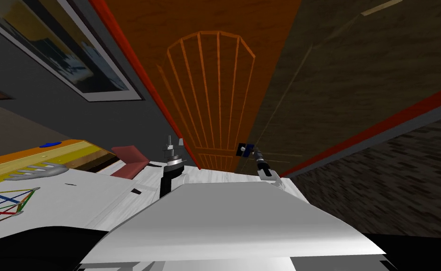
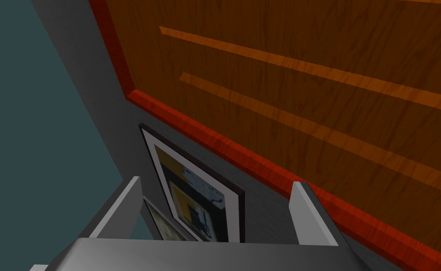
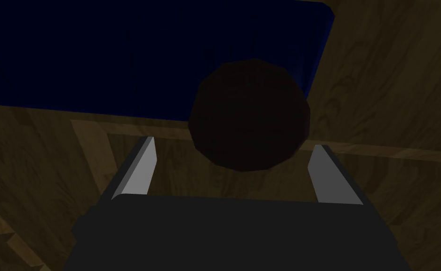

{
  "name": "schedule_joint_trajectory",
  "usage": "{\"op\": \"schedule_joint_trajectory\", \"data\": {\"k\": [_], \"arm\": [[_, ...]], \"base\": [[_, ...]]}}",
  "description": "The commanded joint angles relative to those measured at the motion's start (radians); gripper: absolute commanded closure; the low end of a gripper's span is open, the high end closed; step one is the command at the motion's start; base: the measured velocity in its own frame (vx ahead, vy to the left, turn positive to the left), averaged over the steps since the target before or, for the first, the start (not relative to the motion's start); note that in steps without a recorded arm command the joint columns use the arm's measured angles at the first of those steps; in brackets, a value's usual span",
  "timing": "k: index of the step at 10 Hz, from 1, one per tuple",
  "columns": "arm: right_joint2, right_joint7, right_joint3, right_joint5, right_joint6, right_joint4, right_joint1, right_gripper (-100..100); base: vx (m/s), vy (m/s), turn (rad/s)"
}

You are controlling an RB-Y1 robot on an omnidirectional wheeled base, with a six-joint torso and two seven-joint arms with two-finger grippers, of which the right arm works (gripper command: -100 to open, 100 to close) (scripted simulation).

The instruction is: Pull the door open

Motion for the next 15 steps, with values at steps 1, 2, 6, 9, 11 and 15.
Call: {"op": "schedule_joint_trajectory", "data": {"k": [1,2,6,9,11,15], "arm": [[0.000,0.001,-0.002,0.000,0.001,0.001,0.001,100],[0.000,0.001,-0.002,0.000,0.001,0.001,0.001,100],[0.000,0.001,-0.002,0.000,0.001,0.001,0.001,100],[-0.017,-0.007,-0.022,-0.002,0.004,0.001,0.030,-100],[-0.015,-0.016,-0.008,0.002,-0.001,-0.010,0.038,-100],[0.004,-0.029,0.037,0.012,-0.004,-0.050,0.041,-100]], "base": [[-0.013,-0.002,-0.033],[-0.035,-0.018,-0.020],[-0.017,-0.006,0.004],[-0.185,-0.055,-0.097],[-0.214,0.007,0.018],[-0.136,0.107,0.098]]}}
